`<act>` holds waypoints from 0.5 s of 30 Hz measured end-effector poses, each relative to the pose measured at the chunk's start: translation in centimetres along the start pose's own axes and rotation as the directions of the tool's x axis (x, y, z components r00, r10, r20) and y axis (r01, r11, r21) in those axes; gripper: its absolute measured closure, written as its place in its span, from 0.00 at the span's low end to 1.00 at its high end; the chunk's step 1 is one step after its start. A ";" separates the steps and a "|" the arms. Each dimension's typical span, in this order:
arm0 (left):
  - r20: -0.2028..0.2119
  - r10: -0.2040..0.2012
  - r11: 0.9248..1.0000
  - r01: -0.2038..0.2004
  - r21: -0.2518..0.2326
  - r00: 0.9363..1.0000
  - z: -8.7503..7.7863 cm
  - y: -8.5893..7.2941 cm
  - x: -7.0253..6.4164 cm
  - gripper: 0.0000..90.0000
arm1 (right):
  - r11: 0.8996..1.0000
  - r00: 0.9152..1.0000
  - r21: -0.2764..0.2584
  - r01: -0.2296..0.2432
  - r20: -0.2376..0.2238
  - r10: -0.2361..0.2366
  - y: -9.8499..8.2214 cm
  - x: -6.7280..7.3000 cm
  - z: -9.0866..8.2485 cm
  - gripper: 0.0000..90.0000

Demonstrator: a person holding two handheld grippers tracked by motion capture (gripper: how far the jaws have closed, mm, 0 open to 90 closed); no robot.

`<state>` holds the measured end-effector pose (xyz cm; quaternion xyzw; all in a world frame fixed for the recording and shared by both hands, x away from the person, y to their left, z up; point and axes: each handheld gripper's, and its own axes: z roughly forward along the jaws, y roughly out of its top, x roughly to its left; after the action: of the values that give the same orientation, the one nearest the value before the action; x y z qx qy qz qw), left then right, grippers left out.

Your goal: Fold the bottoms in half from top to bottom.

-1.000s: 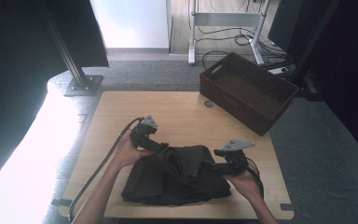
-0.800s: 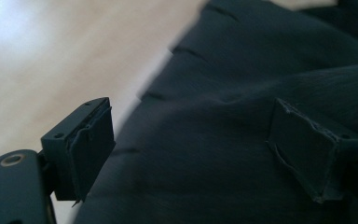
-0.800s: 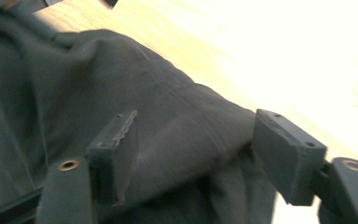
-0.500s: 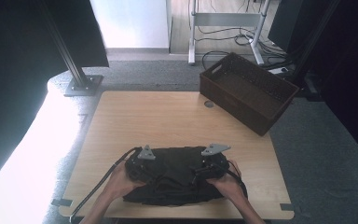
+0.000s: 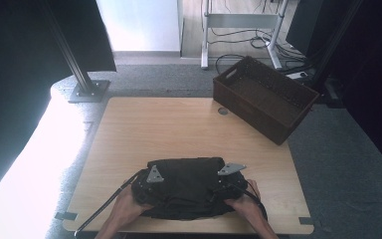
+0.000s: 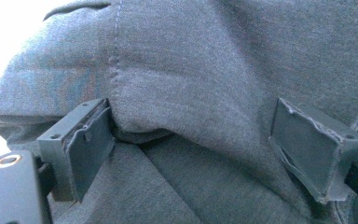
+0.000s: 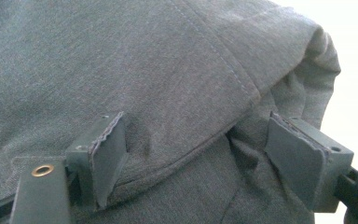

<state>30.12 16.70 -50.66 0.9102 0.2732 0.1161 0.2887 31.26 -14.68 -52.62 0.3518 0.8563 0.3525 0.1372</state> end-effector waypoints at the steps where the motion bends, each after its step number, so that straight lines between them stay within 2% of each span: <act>1: 0.003 -0.001 1.000 0.001 -0.008 1.000 -0.4 0.0 0.1 0.15 | 1.000 1.000 -0.008 0.007 0.004 -0.007 0.0 0.1 -0.2 0.24; 8: 0.003 -0.035 0.997 0.035 -0.070 0.999 -4.0 0.2 0.1 0.17 | 0.996 1.000 -0.085 0.021 -0.020 -0.022 1.4 0.9 -2.7 0.35; 11: 0.037 -0.048 0.993 0.052 -0.105 0.998 -5.2 0.5 -0.3 0.19 | 0.994 0.998 -0.108 0.015 -0.060 -0.021 1.9 1.6 -3.4 0.39; 15: 0.088 -0.029 0.990 0.040 -0.135 0.996 -6.1 1.3 -1.5 0.21 | 0.993 0.994 -0.116 0.009 -0.104 -0.021 2.1 2.4 -3.5 0.42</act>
<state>27.17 17.78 -45.06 0.8876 0.2677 0.0902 0.3638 28.89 -13.75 -48.65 0.3178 0.8432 0.4180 0.1149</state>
